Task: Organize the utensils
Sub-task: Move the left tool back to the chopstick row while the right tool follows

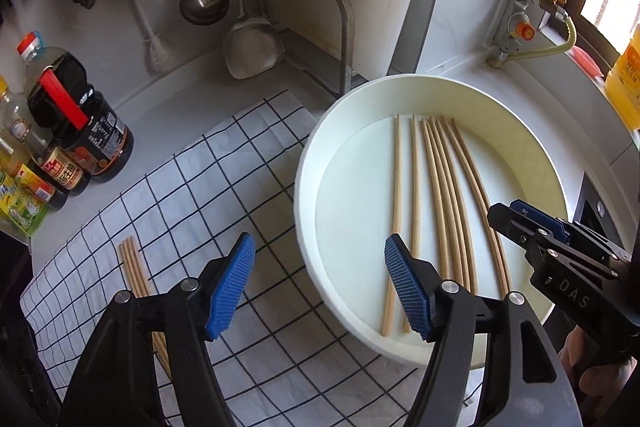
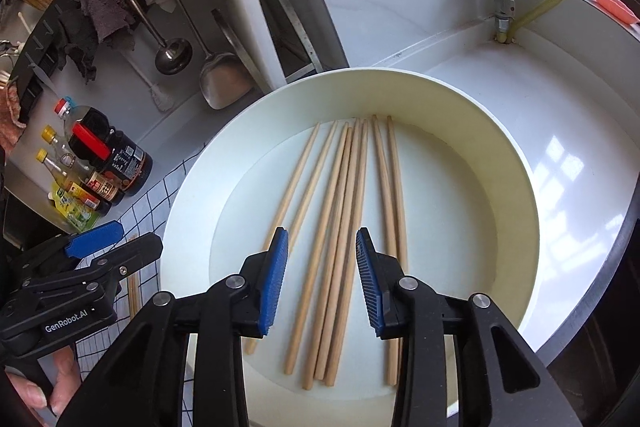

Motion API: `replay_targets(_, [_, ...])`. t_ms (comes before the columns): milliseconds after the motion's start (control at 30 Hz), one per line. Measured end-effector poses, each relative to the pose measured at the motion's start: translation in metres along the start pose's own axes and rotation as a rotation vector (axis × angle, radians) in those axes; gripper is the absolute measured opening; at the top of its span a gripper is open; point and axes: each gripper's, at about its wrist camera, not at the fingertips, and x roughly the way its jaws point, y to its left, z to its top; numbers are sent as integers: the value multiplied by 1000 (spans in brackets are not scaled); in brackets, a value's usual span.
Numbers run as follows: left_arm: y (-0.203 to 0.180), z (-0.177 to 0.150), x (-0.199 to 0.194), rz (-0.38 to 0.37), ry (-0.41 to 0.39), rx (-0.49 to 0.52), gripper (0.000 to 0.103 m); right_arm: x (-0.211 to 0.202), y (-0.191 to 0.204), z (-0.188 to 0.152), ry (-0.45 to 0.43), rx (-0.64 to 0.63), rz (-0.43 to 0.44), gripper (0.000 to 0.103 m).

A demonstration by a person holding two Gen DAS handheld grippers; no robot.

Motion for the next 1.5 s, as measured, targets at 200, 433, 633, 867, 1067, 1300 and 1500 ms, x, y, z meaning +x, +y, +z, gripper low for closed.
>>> replay_targets(200, [36, -28, -13, 34, 3, -29, 69, -4, 39, -8, 12, -46, 25, 36])
replay_targets(433, [92, -70, -30, 95, 33, -85, 70, 3, 96, -26, 64, -147, 52, 42])
replay_targets(633, [146, -107, -48, 166, 20, -186, 74, 9, 143, -38, 99, -238, 60, 45])
replay_targets(867, [195, -135, -53, 230, 25, -297, 76, 16, 193, -50, 108, -329, 130, 48])
replay_targets(1067, [222, -158, -43, 227, 60, -369, 78, 36, 222, -68, 153, -382, 146, 49])
replay_targets(1300, [236, -177, -34, 210, 84, -406, 78, 62, 245, -89, 174, -438, 140, 49])
replay_targets(1500, [240, -184, -23, 184, 93, -422, 78, 93, 250, -107, 232, -461, 89, 49])
